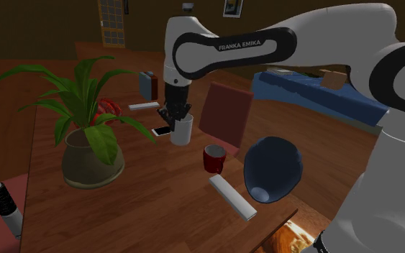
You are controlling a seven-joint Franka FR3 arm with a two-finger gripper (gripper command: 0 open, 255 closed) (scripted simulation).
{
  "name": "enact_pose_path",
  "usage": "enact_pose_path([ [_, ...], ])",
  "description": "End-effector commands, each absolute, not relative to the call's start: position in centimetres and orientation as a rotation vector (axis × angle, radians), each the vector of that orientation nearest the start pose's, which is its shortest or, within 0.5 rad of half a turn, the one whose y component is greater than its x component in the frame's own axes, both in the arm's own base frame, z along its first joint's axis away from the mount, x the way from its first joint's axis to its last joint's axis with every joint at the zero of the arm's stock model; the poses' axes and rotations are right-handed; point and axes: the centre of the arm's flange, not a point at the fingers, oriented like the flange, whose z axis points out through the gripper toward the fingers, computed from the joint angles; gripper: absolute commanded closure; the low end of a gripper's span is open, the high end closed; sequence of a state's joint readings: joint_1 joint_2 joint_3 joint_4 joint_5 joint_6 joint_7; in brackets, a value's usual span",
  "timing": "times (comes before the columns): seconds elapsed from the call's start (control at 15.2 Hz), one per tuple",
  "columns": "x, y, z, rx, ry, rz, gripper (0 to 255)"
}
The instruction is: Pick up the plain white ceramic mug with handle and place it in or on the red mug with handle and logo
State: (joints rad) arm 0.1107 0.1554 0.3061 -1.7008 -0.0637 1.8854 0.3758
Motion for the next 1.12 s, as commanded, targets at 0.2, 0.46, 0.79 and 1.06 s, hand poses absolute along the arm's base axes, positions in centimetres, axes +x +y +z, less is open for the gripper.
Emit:
enact_pose_path([
  [0.2, 56.0, 22.1, 52.4, -3.139, -0.087, -0.062, 255],
  [0.46, 53.3, 17.6, 53.3, -3.139, -0.087, -0.062, 255],
  [0.79, 50.1, 12.0, 54.5, -3.139, -0.087, -0.062, 255],
  [1.06, 49.3, 10.7, 53.2, -3.139, -0.087, -0.062, 255],
])
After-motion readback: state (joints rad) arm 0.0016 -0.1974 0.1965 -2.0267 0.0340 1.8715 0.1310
